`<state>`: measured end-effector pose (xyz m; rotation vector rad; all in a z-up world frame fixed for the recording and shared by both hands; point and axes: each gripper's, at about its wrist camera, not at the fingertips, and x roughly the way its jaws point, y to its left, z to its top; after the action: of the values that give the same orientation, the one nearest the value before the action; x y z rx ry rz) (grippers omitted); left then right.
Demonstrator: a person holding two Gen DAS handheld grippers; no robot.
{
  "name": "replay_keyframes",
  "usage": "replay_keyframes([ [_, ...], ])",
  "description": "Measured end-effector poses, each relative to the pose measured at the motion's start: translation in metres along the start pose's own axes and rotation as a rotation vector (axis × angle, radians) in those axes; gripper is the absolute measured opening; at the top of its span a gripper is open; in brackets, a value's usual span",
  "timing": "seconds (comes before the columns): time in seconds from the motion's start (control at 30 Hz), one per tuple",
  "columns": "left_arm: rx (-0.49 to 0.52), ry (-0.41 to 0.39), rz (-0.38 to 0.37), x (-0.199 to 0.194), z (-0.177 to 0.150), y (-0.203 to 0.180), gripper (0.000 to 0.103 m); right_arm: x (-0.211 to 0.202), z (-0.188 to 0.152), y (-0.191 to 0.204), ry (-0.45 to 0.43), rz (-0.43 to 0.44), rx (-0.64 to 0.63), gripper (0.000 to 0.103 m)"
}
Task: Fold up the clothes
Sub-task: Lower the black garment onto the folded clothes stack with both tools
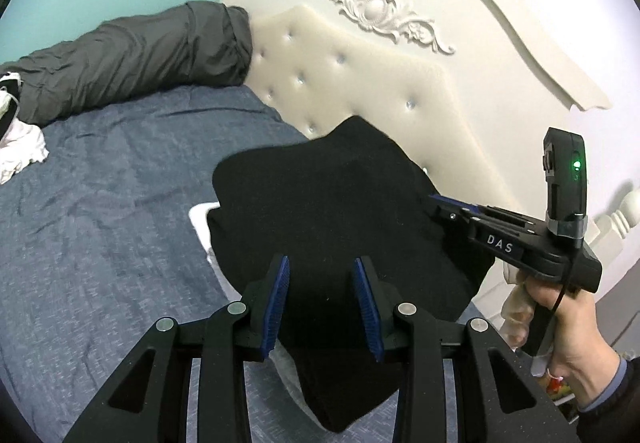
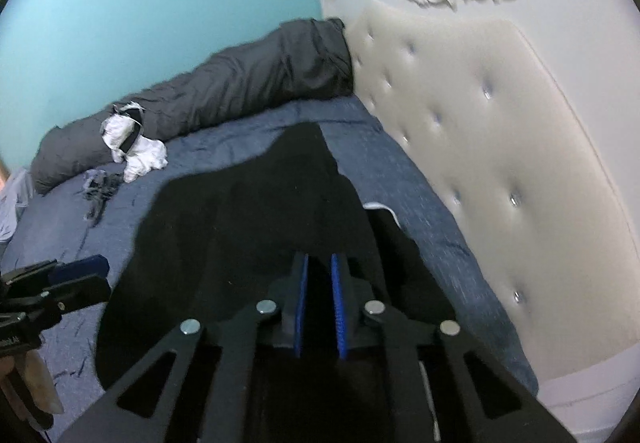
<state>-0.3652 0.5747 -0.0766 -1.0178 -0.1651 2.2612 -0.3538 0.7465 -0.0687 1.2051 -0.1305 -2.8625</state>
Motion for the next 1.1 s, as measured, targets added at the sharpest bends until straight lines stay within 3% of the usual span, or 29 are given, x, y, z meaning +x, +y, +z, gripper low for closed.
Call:
replay_keyframes([
  [0.2, 0.018, 0.019, -0.014, 0.017, -0.007, -0.002, 0.037, -0.016, 0.009, -0.005, -0.081, 0.043, 0.052, 0.010],
  [0.33, 0.014, 0.020, -0.010, 0.019, -0.008, 0.003, 0.037, -0.022, 0.024, 0.011, -0.121, 0.124, 0.027, 0.010],
  [0.43, 0.002, 0.022, -0.002, 0.019, -0.008, 0.007, 0.037, -0.007, 0.027, 0.019, -0.070, 0.139, 0.008, 0.010],
  [0.57, 0.006, 0.033, 0.008, 0.024, -0.006, 0.011, 0.037, 0.016, 0.012, 0.009, 0.001, 0.076, -0.005, 0.007],
  [0.77, 0.015, 0.059, 0.002, 0.043, -0.011, 0.014, 0.037, 0.029, -0.006, -0.027, 0.013, 0.050, 0.069, 0.001],
  [1.1, 0.044, 0.084, 0.018, 0.058, -0.017, 0.008, 0.037, 0.056, -0.022, -0.043, 0.052, 0.037, 0.103, 0.000],
])
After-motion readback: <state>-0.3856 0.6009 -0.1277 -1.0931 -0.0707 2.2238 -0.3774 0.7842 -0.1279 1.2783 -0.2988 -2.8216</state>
